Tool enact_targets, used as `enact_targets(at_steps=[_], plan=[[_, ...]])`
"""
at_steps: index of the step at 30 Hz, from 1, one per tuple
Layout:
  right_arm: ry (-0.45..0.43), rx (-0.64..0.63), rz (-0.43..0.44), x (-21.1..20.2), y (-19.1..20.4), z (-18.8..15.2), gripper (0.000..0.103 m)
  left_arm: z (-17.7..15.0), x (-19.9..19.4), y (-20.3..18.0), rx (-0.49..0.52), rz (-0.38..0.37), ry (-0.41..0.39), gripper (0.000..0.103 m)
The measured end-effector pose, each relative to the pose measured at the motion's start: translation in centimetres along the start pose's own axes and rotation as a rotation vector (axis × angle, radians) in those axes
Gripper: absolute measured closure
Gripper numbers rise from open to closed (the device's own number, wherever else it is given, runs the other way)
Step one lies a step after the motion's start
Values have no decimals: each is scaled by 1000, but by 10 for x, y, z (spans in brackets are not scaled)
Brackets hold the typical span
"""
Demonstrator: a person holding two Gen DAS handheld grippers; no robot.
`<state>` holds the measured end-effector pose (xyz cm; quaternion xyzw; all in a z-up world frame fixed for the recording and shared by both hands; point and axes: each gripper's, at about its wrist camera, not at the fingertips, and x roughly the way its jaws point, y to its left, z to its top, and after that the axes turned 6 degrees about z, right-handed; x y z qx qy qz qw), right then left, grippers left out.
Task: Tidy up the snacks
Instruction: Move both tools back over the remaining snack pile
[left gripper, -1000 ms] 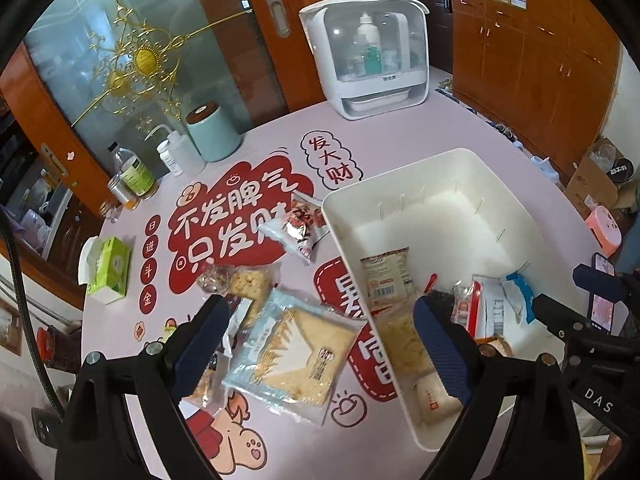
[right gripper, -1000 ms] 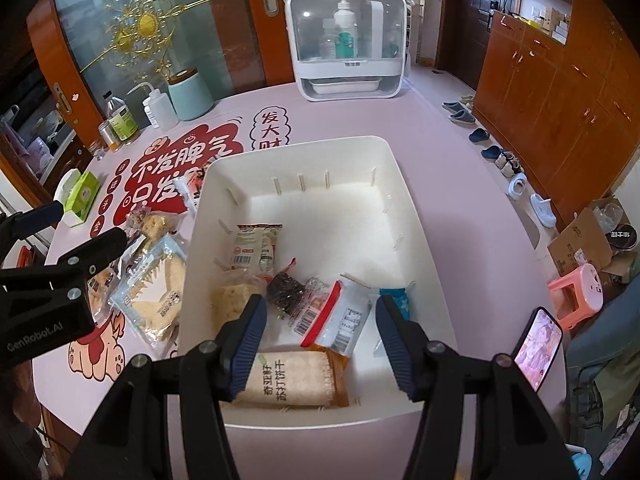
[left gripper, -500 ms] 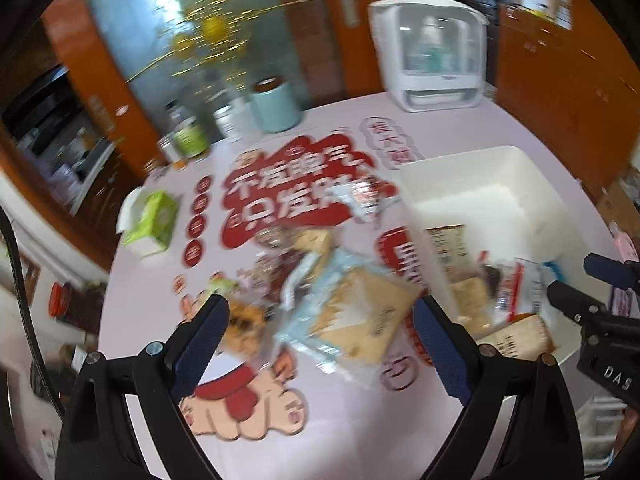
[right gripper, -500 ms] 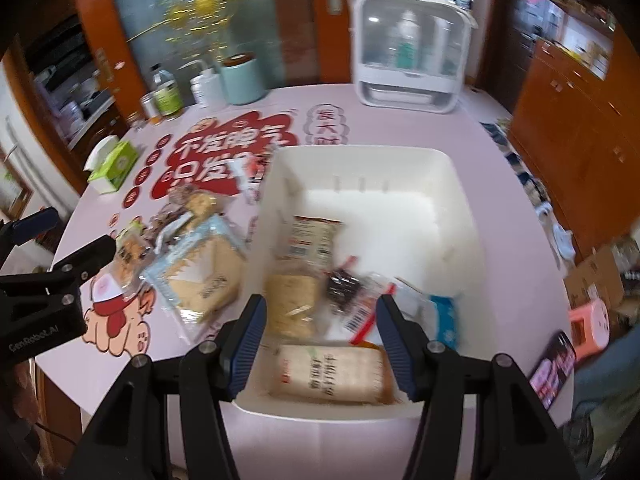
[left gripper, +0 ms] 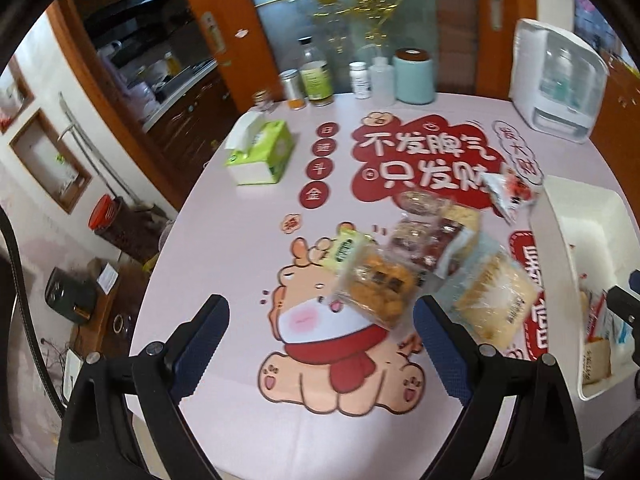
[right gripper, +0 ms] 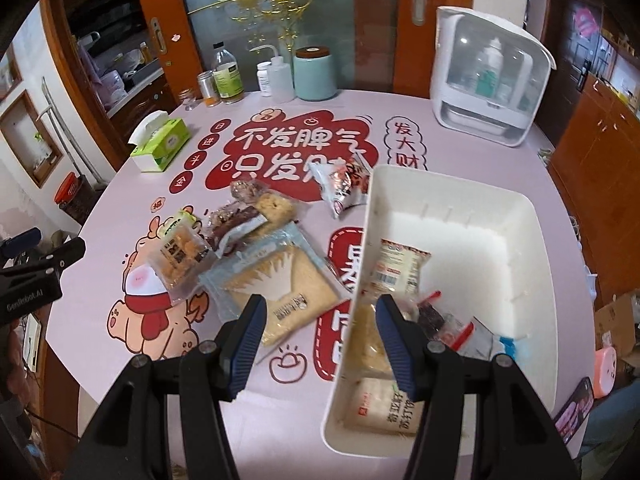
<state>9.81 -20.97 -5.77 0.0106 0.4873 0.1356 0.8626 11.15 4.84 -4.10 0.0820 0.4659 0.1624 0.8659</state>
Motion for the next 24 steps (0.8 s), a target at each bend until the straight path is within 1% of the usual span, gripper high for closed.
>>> enact_targets(at_steps=[3, 7, 11, 16, 18, 21, 22, 23, 24], plan=[[0, -3, -7, 4, 6, 7, 46, 6, 13, 10, -13, 2, 14, 10], [7, 33, 14, 13, 12, 13, 46, 10, 36, 14, -3, -35, 60, 10], [37, 56, 50, 30, 24, 15, 46, 9, 62, 5, 58, -94, 105, 10], [86, 89, 101, 57, 40, 15, 46, 0, 92, -17, 184, -193, 141, 10], [110, 103, 127, 71, 46, 14, 46, -3, 105, -24, 208, -250, 167, 10], [139, 64, 120, 93, 58, 10, 45, -4, 125, -30, 208, -299, 211, 10], [145, 50, 109, 99, 61, 9, 42, -3, 131, -31, 205, -302, 224, 10], [151, 34, 96, 105, 63, 7, 37, -3, 138, -32, 201, -301, 236, 10], [154, 13, 81, 111, 66, 4, 36, -2, 144, -33, 195, -303, 248, 10]])
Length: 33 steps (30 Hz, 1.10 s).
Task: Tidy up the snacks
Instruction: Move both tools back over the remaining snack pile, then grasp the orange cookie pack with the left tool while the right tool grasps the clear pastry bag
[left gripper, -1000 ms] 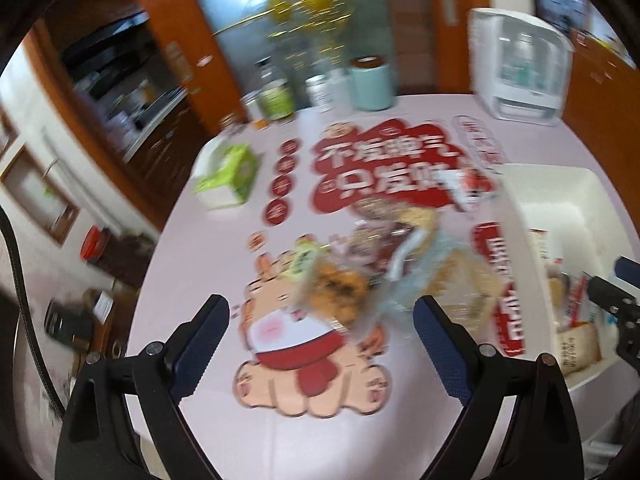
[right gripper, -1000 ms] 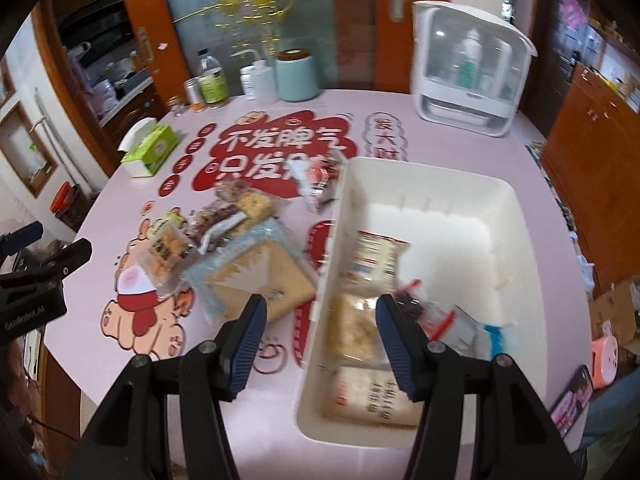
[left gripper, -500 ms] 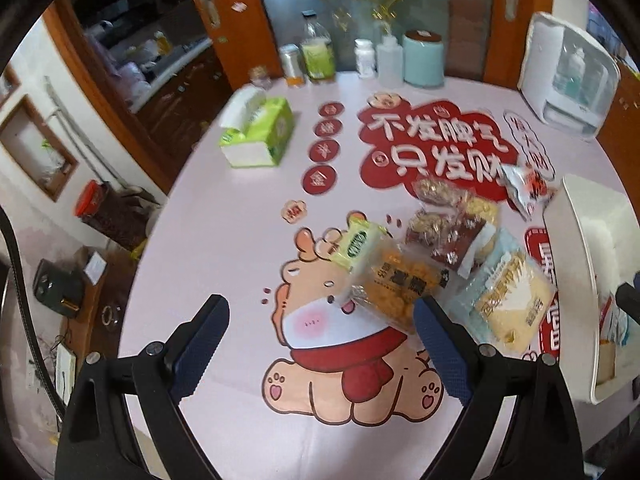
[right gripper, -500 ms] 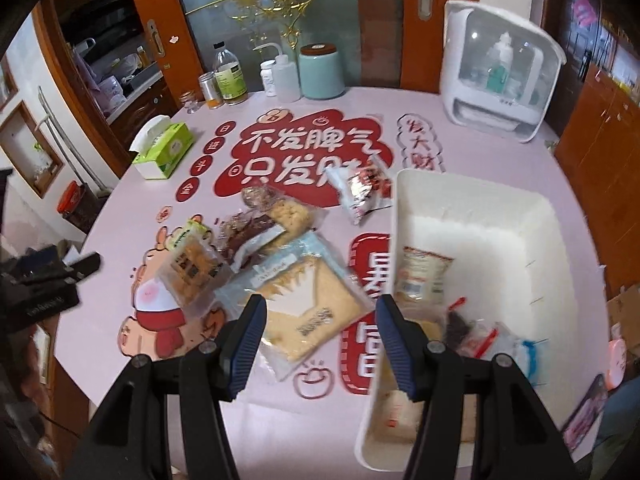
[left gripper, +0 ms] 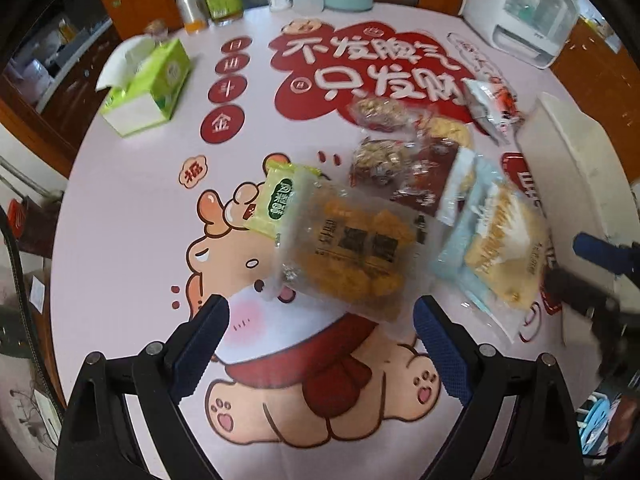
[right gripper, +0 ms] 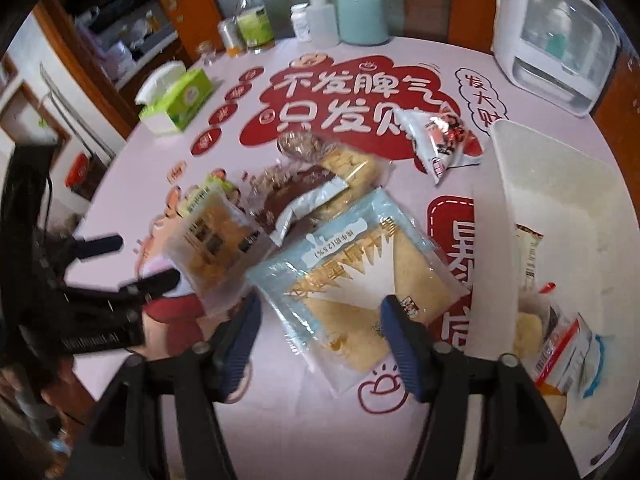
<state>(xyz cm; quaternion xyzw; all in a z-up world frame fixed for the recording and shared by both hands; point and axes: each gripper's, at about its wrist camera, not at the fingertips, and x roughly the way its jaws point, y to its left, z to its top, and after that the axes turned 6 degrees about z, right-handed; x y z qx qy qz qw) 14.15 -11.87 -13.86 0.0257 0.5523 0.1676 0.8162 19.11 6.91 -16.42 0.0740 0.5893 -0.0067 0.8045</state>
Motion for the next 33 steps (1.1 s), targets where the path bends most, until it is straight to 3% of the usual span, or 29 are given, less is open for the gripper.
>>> enact_targets(at_steps=[8, 16, 22, 30, 33], plan=[[2, -165, -105, 38, 19, -16, 26, 11, 31, 12, -61, -73, 66, 10], [-29, -245, -244, 72, 32, -29, 22, 8, 55, 15, -139, -175, 134, 10], [-71, -298, -334, 84, 39, -31, 13, 12, 61, 15, -187, -184, 133, 10], [-87, -219, -298, 85, 27, -27, 9, 27, 75, 13, -299, -187, 189, 0], [-100, -216, -307, 84, 26, -27, 16, 30, 83, 11, -332, -219, 204, 0]])
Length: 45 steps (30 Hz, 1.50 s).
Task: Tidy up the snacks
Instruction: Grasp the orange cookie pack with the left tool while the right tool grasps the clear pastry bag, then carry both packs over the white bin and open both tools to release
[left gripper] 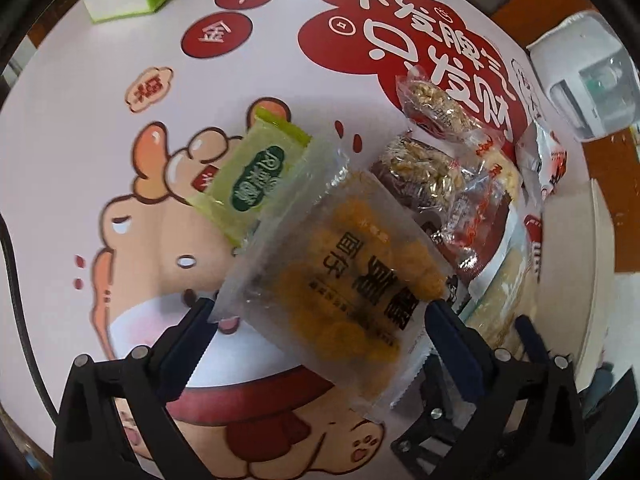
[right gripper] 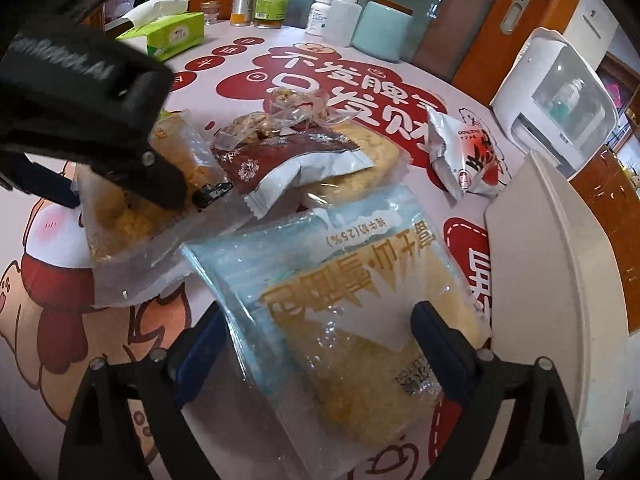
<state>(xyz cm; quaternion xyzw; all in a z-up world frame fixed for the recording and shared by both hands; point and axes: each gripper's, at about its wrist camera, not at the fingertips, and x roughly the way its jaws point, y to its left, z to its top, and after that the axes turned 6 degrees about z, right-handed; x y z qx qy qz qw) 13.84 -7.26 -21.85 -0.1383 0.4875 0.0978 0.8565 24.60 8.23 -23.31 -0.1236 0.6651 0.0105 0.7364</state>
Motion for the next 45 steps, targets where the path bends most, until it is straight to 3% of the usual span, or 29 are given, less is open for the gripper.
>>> enact_targets(at_steps=[2, 4, 6, 7, 8, 11, 14, 19, 30, 38, 45], plan=[[-9, -11, -22, -1, 0, 0, 30, 2, 6, 0, -21, -26, 17, 0], [-21, -16, -22, -3, -1, 1, 37, 2, 9, -3, -28, -30, 12, 1], [-34, -29, -19, -6, 1, 1, 47, 0, 6, -7, -20, -60, -14, 14], [-41, -36, -19, -8, 2, 1, 54, 0, 5, -9, -17, -94, -20, 31], [-52, -42, -15, -11, 3, 1, 61, -1, 5, -11, -16, -98, -22, 37], [-64, -44, 2, -16, 2, 2, 70, -5, -3, -18, 24, -67, -75, 48], [-78, -22, 34, -23, -4, 2, 75, -9, -12, -20, 42, -48, -109, 52], [-110, 34, 95, -43, -17, 3, 78, -17, -31, -24, 99, 19, -164, 58], [-217, 100, 202, -106, -37, 2, 81, -69, -107, -22, 197, 53, -297, 60], [-360, 120, 232, -169, -62, 2, 81, -102, -179, -71, 286, -3, -457, 60], [-483, 173, 184, -223, -110, -9, 81, -119, -232, -139, 415, -39, -601, 60]])
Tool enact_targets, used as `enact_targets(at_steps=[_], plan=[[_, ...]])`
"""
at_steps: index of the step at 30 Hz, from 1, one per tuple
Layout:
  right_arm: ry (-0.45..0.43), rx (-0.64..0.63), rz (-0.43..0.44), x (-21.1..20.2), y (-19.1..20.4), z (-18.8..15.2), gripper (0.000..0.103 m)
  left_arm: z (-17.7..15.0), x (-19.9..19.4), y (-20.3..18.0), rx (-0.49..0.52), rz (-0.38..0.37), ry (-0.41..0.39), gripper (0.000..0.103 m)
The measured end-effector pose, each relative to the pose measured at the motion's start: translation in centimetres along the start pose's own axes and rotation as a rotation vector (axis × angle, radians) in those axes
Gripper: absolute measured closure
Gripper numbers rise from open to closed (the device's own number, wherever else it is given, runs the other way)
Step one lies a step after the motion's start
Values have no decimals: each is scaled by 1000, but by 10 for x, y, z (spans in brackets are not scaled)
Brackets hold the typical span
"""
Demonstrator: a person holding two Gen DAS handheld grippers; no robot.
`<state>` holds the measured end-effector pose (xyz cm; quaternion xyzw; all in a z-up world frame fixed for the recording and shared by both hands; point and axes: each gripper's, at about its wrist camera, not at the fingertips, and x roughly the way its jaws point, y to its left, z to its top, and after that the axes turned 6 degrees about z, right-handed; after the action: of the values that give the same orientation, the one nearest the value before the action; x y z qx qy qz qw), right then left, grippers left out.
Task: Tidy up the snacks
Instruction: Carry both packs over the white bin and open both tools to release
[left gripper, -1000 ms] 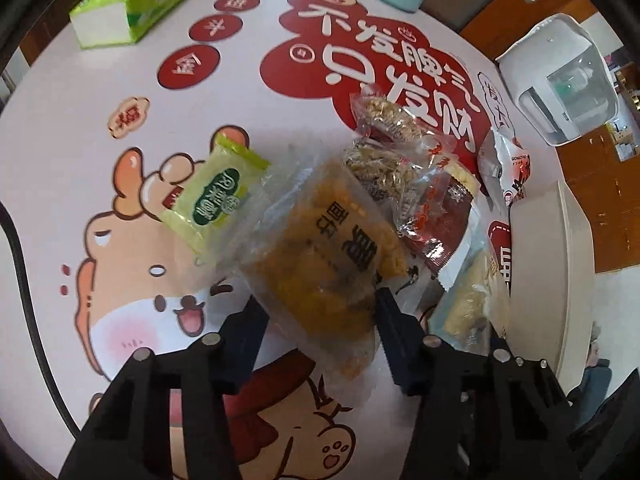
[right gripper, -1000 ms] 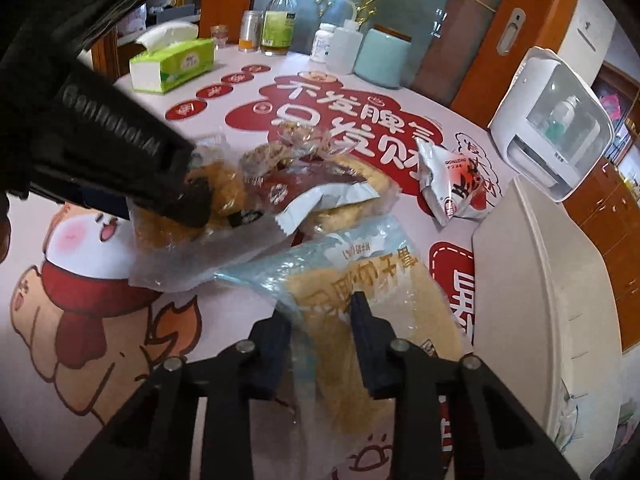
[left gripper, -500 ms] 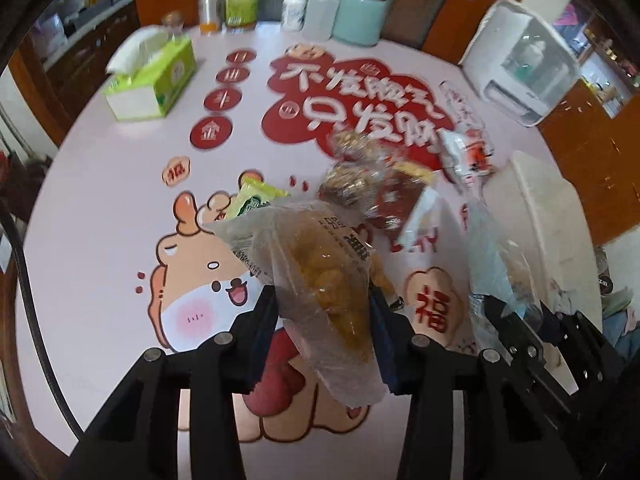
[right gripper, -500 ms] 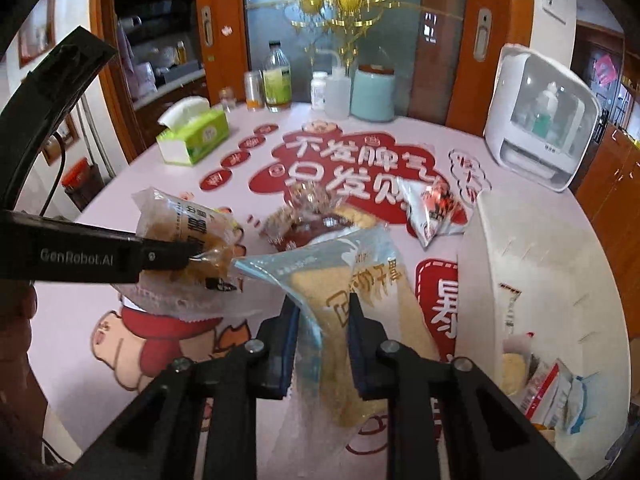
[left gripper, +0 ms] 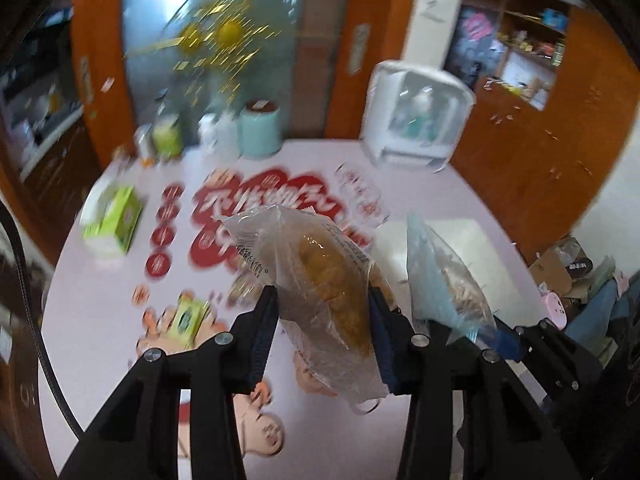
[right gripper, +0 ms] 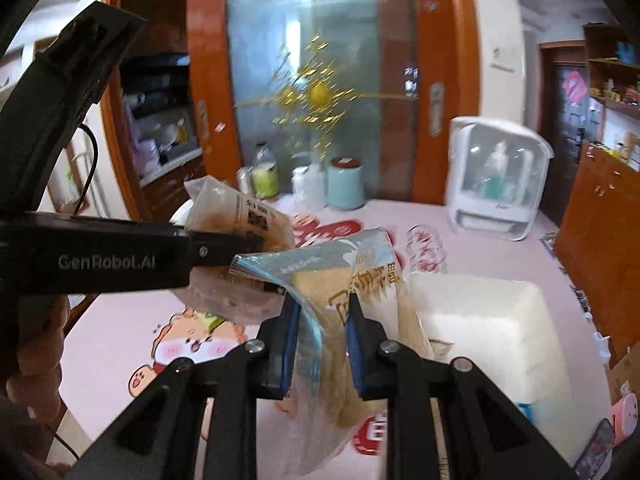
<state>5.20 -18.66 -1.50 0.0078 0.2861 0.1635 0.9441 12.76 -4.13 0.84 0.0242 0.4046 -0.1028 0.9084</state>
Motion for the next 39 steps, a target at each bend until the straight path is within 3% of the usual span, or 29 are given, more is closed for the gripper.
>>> enact_targets(at_steps=[6, 15, 23, 32, 33, 35, 36, 39], plan=[[-63, 75, -104, -33, -54, 8, 81, 27, 1, -68, 105, -48, -59, 60], [-52, 226, -193, -44, -130, -7, 81, 37, 36, -152, 248, -32, -21, 61], [3, 322, -204, -32, -171, -29, 81, 38, 77, -187, 322, 17, 27, 61], [86, 332, -194, -15, -178, -41, 75, 35, 111, -199, 363, 87, 88, 58], [95, 335, -191, -14, -178, -42, 74, 34, 112, -198, 368, 89, 90, 56], [99, 329, -189, -14, -178, -43, 66, 34, 111, -197, 374, 106, 80, 25], [90, 322, -189, -15, -176, -42, 62, 33, 108, -195, 375, 118, 65, 19], [56, 301, -204, -21, -171, -40, 48, 31, 102, -189, 378, 143, 39, 17]])
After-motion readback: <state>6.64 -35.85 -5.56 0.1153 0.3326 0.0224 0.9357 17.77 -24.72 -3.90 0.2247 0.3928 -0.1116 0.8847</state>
